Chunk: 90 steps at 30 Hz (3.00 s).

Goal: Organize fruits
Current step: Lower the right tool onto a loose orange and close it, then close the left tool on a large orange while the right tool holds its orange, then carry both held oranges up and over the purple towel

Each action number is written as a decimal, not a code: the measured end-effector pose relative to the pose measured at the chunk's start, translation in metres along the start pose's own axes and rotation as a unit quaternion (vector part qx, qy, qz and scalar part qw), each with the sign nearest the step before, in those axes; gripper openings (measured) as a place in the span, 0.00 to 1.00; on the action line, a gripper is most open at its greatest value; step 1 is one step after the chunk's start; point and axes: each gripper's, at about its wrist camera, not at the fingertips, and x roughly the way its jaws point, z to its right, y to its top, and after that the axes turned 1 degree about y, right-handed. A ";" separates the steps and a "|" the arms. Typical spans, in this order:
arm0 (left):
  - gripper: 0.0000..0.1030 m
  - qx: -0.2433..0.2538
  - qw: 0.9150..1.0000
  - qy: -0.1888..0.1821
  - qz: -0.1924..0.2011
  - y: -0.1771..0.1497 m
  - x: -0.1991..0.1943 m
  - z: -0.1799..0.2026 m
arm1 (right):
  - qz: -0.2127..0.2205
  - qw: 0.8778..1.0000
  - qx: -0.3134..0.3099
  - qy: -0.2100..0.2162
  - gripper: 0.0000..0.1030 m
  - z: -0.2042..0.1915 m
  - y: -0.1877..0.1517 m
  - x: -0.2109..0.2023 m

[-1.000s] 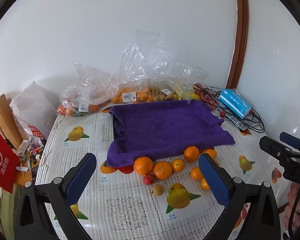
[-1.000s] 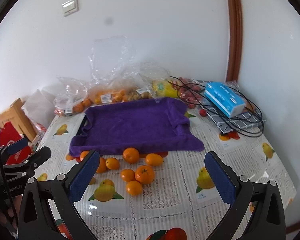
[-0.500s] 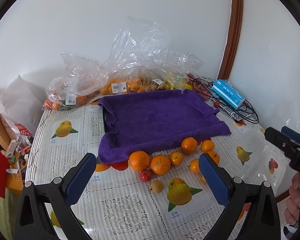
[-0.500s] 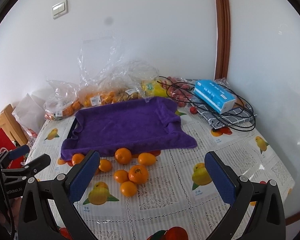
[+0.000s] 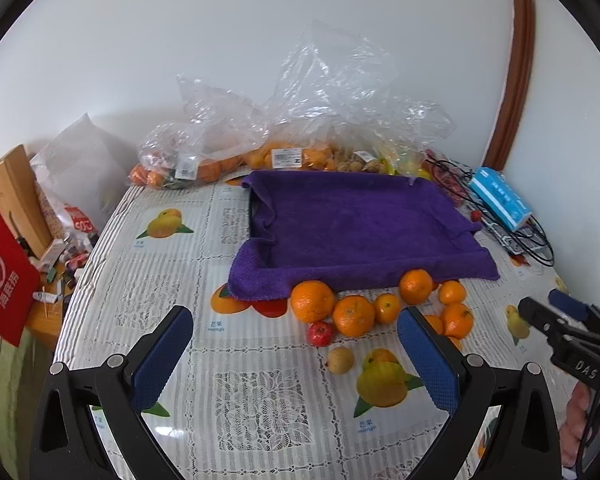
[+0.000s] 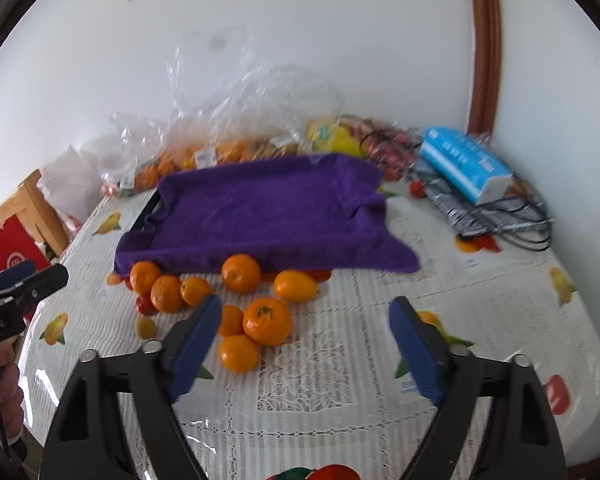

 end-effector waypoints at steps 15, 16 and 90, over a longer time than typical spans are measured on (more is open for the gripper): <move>0.99 -0.050 0.998 0.014 -0.026 -0.030 0.032 -0.007 | -0.067 0.994 -0.014 0.082 0.58 -0.005 -0.018 0.076; 0.99 -0.048 0.998 0.012 -0.028 -0.031 0.033 -0.007 | -0.069 0.994 -0.015 0.079 0.57 -0.005 -0.019 0.077; 0.39 -0.135 0.975 -0.138 -0.106 -0.009 0.126 -0.020 | -0.047 0.997 -0.036 0.046 0.43 0.028 -0.031 0.069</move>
